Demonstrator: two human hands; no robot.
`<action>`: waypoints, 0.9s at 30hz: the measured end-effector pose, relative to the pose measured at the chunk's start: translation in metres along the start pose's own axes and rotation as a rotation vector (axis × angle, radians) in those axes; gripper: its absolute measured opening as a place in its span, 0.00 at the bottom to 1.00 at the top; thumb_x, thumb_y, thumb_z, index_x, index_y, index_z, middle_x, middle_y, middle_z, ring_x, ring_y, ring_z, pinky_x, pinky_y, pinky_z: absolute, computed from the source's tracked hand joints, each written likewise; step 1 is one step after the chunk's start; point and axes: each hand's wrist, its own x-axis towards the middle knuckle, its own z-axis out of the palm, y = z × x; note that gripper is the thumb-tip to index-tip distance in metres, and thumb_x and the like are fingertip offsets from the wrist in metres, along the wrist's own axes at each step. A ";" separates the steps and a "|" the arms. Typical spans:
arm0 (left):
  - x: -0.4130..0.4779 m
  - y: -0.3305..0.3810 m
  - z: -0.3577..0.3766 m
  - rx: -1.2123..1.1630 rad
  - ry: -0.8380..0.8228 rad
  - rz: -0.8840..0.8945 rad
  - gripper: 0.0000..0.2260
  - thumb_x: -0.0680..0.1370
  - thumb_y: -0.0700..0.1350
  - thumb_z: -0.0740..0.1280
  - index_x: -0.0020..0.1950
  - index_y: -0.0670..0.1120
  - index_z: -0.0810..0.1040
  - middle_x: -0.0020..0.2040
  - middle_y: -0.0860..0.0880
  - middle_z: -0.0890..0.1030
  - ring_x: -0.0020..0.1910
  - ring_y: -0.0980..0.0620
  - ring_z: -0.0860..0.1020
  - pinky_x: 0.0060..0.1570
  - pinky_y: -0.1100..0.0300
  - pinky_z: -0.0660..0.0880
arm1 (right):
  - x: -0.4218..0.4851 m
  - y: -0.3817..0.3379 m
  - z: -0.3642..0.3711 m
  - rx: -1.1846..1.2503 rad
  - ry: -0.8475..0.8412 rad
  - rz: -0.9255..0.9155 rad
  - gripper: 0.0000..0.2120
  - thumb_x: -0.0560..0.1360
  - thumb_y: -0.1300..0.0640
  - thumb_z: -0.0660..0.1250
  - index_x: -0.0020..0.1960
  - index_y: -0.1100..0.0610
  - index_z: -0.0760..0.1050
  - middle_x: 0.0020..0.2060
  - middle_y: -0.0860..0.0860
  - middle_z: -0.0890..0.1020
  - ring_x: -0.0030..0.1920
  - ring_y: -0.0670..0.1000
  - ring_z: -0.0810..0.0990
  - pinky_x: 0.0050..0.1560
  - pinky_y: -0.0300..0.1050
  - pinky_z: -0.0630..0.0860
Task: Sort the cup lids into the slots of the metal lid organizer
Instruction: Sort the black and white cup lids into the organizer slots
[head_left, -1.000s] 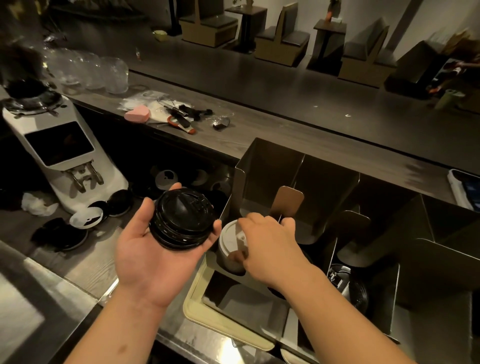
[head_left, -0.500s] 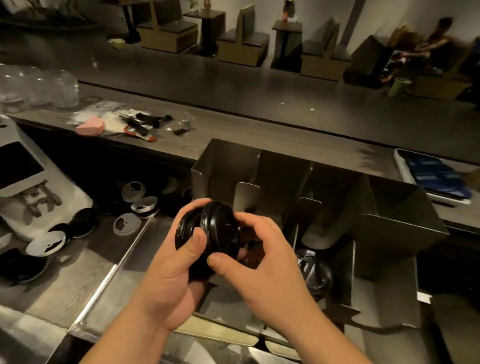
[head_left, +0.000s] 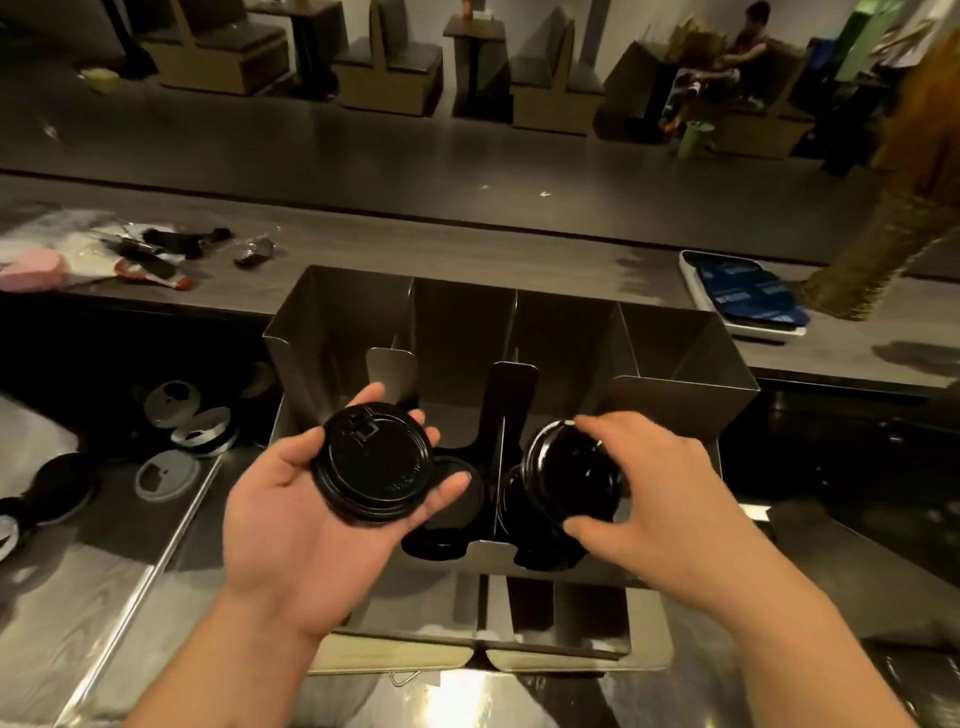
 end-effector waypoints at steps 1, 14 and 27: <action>0.000 0.001 0.000 0.007 0.006 0.001 0.23 0.77 0.51 0.59 0.70 0.45 0.76 0.67 0.35 0.78 0.64 0.35 0.78 0.51 0.32 0.77 | 0.003 -0.001 0.005 -0.096 -0.053 -0.022 0.38 0.69 0.40 0.72 0.75 0.41 0.59 0.68 0.37 0.68 0.68 0.41 0.66 0.74 0.49 0.57; -0.012 -0.002 -0.008 -0.024 -0.026 -0.025 0.24 0.79 0.60 0.58 0.68 0.48 0.77 0.69 0.38 0.77 0.66 0.36 0.77 0.52 0.35 0.77 | 0.033 -0.011 0.037 -0.298 -0.264 0.016 0.35 0.73 0.39 0.69 0.75 0.46 0.61 0.70 0.44 0.68 0.69 0.49 0.69 0.74 0.59 0.49; -0.007 -0.013 0.006 0.133 -0.074 0.048 0.33 0.61 0.52 0.84 0.63 0.46 0.80 0.60 0.37 0.79 0.61 0.38 0.77 0.55 0.33 0.75 | 0.018 -0.012 0.027 -0.138 -0.135 -0.055 0.29 0.76 0.40 0.67 0.74 0.38 0.61 0.70 0.37 0.64 0.73 0.45 0.55 0.73 0.52 0.49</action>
